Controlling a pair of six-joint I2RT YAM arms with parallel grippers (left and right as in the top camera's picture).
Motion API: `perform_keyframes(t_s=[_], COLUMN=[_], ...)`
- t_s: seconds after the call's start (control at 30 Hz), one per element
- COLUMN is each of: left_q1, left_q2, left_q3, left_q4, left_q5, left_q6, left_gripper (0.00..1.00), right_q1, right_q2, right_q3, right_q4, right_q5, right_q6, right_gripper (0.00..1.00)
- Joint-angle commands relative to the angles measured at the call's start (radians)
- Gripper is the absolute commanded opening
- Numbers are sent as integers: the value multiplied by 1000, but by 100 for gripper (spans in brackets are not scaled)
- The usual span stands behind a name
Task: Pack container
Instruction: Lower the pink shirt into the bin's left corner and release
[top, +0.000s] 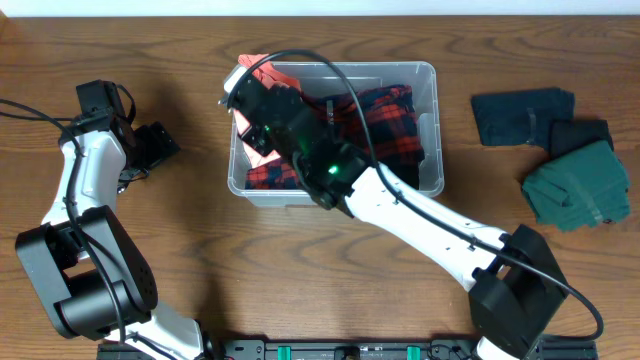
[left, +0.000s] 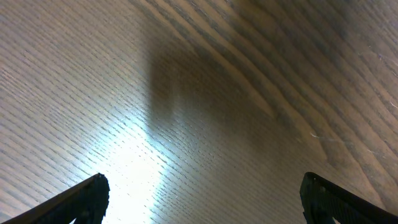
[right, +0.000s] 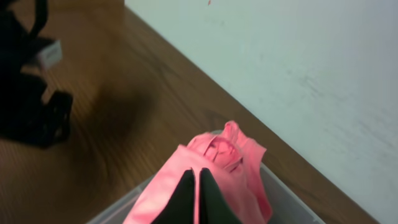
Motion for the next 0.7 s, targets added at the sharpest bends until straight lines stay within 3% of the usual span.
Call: perform_keyframes(t_s=[0.0, 0.37, 0.67], left_q1=[2, 2, 2], left_q2=[6, 6, 6], left_q3=[-6, -6, -6], left_q4=[-1, -1, -1], left_q5=[-3, -3, -3], left_q6=[-9, -9, -9], left_gripper=[98, 98, 98], right_q1=[-49, -77, -98], right_q2=[8, 157, 280], right_q3=[19, 19, 19], right_q4=[15, 56, 32], right_q5=[-52, -201, -182], right_q6=[86, 131, 236], right_gripper=[1, 1, 2])
